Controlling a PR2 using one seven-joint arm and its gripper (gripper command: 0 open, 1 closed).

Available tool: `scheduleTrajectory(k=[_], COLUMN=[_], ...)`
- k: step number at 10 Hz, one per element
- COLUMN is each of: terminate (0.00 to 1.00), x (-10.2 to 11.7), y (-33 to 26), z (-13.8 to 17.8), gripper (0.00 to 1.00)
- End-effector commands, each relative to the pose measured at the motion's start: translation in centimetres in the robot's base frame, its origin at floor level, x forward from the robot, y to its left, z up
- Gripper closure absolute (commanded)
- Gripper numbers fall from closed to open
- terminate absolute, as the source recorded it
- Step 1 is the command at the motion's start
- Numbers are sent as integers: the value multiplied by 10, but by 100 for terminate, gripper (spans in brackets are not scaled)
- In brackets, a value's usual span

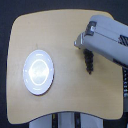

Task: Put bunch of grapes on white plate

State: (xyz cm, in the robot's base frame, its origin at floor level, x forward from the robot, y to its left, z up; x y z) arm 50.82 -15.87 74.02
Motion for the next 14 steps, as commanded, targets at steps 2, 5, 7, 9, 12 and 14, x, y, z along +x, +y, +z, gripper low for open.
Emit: scheduleTrajectory(k=[2,5,7,9,12,14], terminate=[0,0,0,0,0,0], x=[1,-4,-1,0,4,6], y=[1,3,4,1,3,4], z=[-24,-17,-13,-13,-10,-7], gripper=[0,100,100,100,100,100])
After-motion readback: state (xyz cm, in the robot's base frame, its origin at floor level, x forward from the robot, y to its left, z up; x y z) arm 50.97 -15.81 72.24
